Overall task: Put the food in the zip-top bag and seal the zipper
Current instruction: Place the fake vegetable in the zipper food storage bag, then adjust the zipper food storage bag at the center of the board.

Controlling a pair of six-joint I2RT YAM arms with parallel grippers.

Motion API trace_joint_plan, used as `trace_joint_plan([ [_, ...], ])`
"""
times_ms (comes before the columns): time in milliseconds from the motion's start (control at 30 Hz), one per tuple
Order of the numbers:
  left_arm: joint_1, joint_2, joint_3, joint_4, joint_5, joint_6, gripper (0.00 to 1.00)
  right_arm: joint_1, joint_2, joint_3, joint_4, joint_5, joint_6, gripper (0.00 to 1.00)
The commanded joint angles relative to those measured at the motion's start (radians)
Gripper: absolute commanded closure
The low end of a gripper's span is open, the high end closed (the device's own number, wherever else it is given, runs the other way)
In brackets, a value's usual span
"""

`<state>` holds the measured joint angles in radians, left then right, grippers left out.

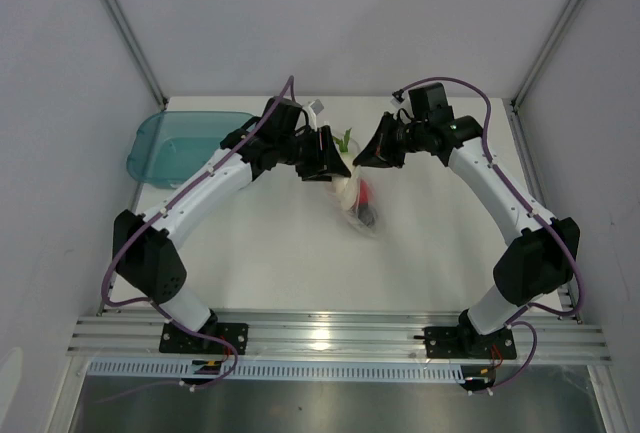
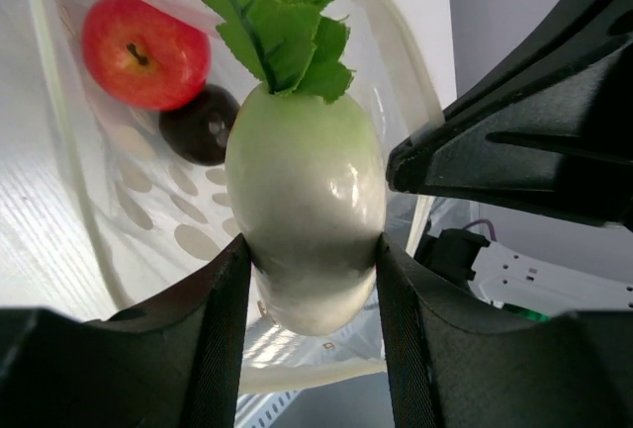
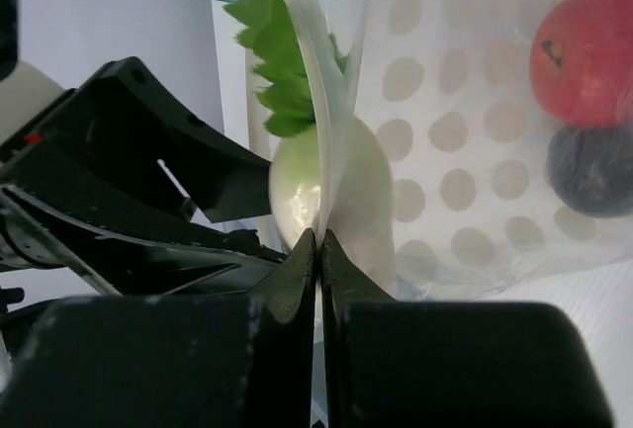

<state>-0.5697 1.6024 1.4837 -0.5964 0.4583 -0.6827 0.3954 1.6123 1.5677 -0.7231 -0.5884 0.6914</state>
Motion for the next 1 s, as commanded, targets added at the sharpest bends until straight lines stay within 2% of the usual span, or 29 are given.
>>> trace_joint_plan([
  [0, -0.004, 0.005, 0.033, -0.005, 0.069, -0.034, 0.63, 0.01, -0.026, -0.001, 0.054, 0.007, 0.033, 1.0],
  [33, -0.004, -0.007, 0.026, 0.0, 0.056, -0.029, 0.57, 0.01, -0.029, -0.008, 0.053, 0.007, 0.03, 1.0],
  [67, -0.005, -0.021, 0.004, -0.003, 0.03, -0.017, 0.44, 0.008, -0.032, -0.011, 0.054, 0.007, 0.028, 1.0],
  [133, -0.004, -0.068, -0.011, 0.029, -0.009, 0.017, 0.36, 0.007, -0.04, -0.02, 0.06, 0.006, 0.025, 1.0],
  [167, -0.004, -0.078, -0.002, 0.026, -0.029, 0.026, 0.29, 0.005, -0.041, -0.021, 0.06, 0.004, 0.022, 1.0],
  [200, -0.002, -0.087, 0.006, 0.011, -0.056, 0.037, 0.13, 0.003, -0.043, -0.021, 0.056, 0.002, 0.014, 1.0],
  [233, -0.004, -0.087, 0.016, -0.003, -0.072, 0.06, 0.01, 0.003, -0.043, -0.021, 0.056, 0.002, 0.01, 1.0],
  [367, -0.002, -0.107, 0.098, -0.069, -0.188, 0.104, 0.01, 0.002, -0.046, -0.021, 0.051, -0.002, -0.001, 1.0],
  [567, -0.002, -0.165, 0.104, -0.129, -0.386, 0.158, 0.01, 0.0, -0.043, -0.015, 0.05, -0.024, -0.023, 1.0],
  [633, 0.002, -0.162, 0.078, -0.135, -0.383, 0.164, 0.01, -0.003, -0.04, -0.015, 0.048, -0.034, -0.03, 1.0],
  [733, 0.013, -0.138, 0.052, -0.134, -0.307, 0.155, 0.0, -0.003, -0.032, -0.012, 0.045, -0.051, -0.043, 1.0],
  [967, 0.04, -0.035, 0.056, -0.138, -0.201, 0.132, 0.01, -0.001, -0.011, -0.011, 0.022, -0.076, -0.069, 1.0],
])
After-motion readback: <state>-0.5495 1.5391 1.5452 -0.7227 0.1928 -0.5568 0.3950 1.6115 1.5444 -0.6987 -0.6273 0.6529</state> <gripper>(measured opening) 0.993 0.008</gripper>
